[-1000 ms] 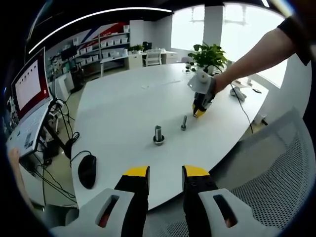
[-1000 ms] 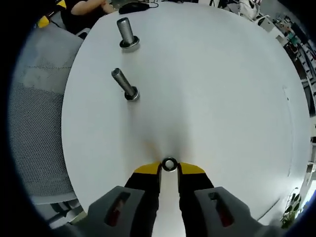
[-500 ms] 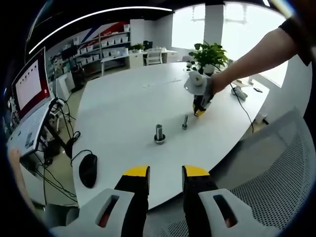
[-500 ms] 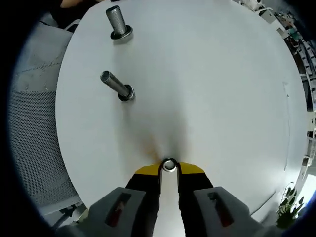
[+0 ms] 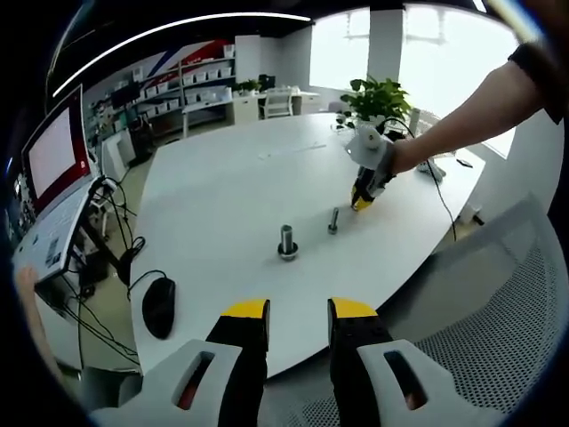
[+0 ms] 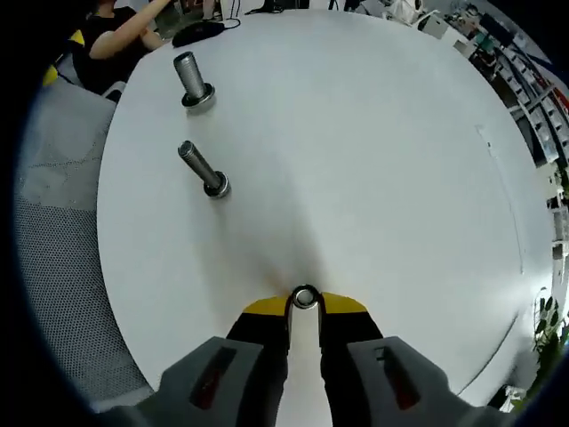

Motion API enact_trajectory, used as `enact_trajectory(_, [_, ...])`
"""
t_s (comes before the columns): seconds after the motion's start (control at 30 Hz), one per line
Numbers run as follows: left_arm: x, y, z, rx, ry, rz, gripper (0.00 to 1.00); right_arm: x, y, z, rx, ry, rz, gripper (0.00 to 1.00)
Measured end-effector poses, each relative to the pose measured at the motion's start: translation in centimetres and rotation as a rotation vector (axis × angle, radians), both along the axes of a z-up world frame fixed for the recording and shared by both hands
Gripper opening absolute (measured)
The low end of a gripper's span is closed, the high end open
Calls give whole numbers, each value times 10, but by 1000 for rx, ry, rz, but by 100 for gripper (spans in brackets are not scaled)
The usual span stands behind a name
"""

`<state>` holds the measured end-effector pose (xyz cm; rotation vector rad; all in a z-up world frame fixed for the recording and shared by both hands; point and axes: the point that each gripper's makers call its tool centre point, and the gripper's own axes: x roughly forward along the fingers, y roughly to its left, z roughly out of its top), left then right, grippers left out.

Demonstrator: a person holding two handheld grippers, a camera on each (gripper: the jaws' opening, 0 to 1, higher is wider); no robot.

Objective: Place the washer onto the threaded stud by aligning its center hole with the stud, sliding it down to the base, and recovering from edge contact or off-axis alignment until the washer reaches the visible bottom stop.

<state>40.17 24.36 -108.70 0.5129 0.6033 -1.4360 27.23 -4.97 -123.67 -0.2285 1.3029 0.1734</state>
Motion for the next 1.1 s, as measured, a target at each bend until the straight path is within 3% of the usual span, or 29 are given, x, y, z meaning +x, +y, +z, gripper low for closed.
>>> enact_trajectory(0.33, [-1, 0, 0, -5, 2, -5, 24, 5, 21, 17, 49, -47, -30, 14])
enact_trajectory(0.63, [-2, -2, 5, -23, 2, -8, 24, 37, 36, 26, 96, -117, -3, 14])
enact_trajectory(0.93, [0, -2, 5, -35, -2, -6, 24, 71, 63, 45, 115, -154, 89, 14])
enact_trajectory(1.1, [-3, -3, 7, -40, -3, -5, 24, 66, 59, 50, 74, -134, 132, 14])
